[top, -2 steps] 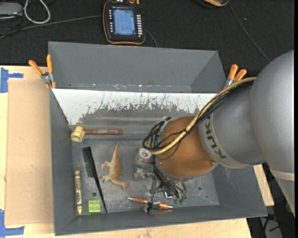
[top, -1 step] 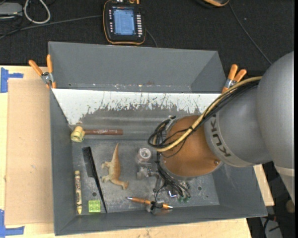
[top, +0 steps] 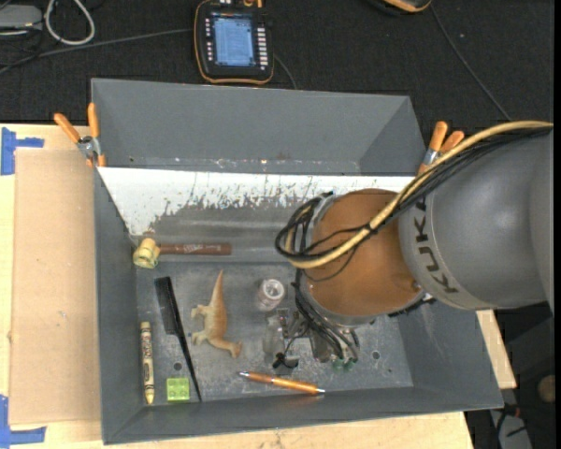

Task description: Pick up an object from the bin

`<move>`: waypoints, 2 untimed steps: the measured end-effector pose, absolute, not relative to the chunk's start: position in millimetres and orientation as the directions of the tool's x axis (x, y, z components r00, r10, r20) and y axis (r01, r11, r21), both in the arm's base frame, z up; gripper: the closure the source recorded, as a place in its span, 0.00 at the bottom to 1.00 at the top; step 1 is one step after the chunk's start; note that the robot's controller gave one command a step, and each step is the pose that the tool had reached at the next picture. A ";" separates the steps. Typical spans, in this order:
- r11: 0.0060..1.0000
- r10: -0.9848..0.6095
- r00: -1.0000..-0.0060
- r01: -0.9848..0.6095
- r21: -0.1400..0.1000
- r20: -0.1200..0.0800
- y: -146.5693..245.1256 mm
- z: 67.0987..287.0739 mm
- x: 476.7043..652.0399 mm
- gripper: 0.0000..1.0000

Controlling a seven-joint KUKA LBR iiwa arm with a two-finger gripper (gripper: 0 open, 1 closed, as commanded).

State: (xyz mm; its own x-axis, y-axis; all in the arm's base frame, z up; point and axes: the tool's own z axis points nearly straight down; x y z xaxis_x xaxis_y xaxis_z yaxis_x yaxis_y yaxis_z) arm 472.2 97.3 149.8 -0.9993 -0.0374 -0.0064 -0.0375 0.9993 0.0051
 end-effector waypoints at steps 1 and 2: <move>0.999 -0.035 -0.999 -0.035 0.005 -0.006 96.9 149.8 472.3 0.00; 0.999 -0.034 -0.999 -0.034 0.005 -0.006 96.7 149.8 472.3 0.00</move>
Offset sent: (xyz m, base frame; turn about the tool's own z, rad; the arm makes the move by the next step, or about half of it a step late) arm 0.0000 0.0000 0.0000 0.0000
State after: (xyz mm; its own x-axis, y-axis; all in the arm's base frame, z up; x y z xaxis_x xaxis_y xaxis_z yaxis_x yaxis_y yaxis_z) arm 472.3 96.7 149.8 -0.9994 -0.0335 -0.0063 -0.0336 0.9994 0.0052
